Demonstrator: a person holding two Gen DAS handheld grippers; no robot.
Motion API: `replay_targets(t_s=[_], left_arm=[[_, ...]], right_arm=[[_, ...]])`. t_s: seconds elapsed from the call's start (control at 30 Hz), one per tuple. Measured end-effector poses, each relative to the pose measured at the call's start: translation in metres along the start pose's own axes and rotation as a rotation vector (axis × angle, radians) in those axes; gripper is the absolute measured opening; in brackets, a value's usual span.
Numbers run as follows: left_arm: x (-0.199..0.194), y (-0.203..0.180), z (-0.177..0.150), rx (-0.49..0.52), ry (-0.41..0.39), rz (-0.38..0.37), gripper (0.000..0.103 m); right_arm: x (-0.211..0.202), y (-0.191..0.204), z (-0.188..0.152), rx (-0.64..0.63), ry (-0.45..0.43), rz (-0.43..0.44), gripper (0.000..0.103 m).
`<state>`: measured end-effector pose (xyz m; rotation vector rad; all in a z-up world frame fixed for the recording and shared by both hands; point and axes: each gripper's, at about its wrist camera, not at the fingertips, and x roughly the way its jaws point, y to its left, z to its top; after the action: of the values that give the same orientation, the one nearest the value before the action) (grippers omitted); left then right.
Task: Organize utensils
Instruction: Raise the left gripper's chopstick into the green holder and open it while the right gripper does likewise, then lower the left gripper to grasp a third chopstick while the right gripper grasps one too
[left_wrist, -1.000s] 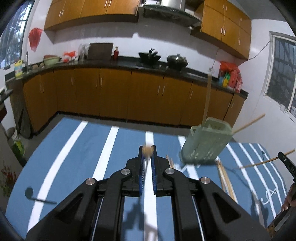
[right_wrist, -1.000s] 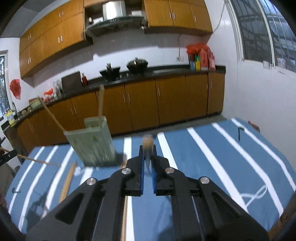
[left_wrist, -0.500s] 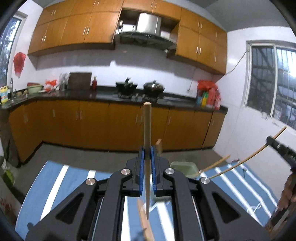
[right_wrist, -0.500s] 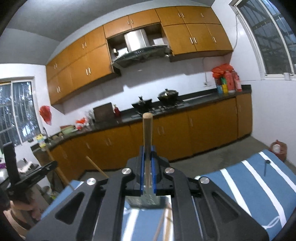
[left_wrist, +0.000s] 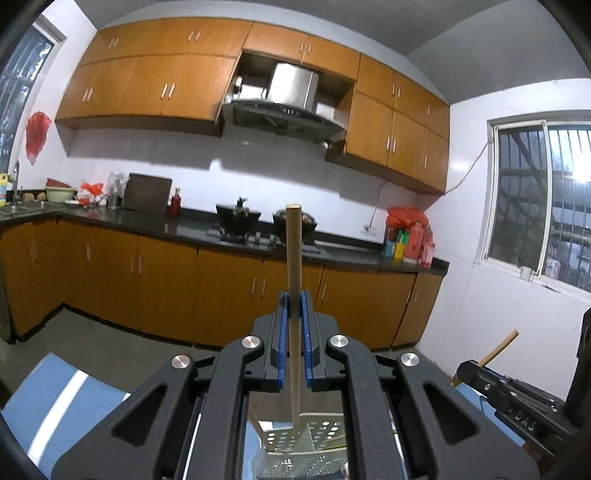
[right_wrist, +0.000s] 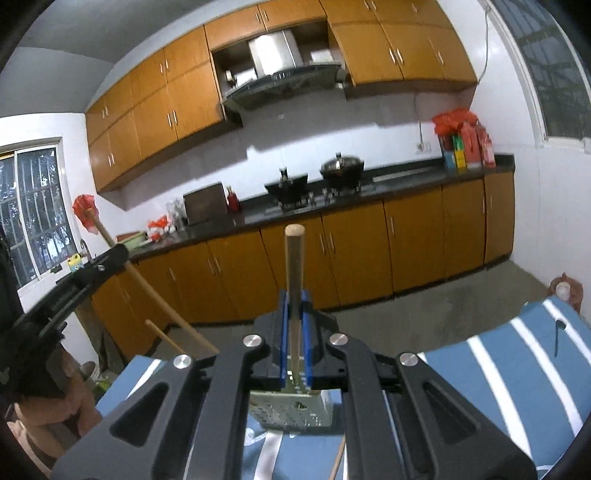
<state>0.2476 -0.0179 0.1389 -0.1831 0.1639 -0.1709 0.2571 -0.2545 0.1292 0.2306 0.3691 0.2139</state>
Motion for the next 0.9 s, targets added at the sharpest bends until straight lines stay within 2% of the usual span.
replay_targets(t_s=[0.17,0.27,0.33,0.4,0.43,0.67,0.8,0.9], left_arm=[[0.018,0.006,-0.028,-0.019,0.098,-0.003,0.008],[0.018,0.012,-0.032,-0.034,0.130,0.002,0.008],[0.011,0.013,-0.029,-0.032,0.128,0.005,0.011],[0.004,0.013,-0.022,-0.034,0.112,0.009,0.029],[-0.002,0.014,-0.018,-0.037,0.098,0.011,0.033],[-0.037,0.017,0.003,-0.027,0.057,0.035,0.035],[-0.070,0.030,-0.010,-0.015,0.087,0.077,0.036],[-0.080,0.042,-0.036,-0.008,0.149,0.111,0.037]], right_arm=[[0.023,0.002,-0.014,-0.001,0.056,-0.006,0.008],[0.026,0.004,-0.018,0.001,0.067,-0.008,0.011],[0.023,0.002,-0.018,0.003,0.063,-0.008,0.012],[0.014,0.003,-0.015,0.002,0.046,-0.011,0.012],[0.010,0.003,-0.014,0.001,0.039,-0.010,0.012],[-0.052,0.002,-0.012,-0.020,-0.033,-0.035,0.013],[-0.075,-0.011,-0.044,-0.029,-0.003,-0.087,0.017],[-0.066,-0.029,-0.088,-0.015,0.115,-0.120,0.017]])
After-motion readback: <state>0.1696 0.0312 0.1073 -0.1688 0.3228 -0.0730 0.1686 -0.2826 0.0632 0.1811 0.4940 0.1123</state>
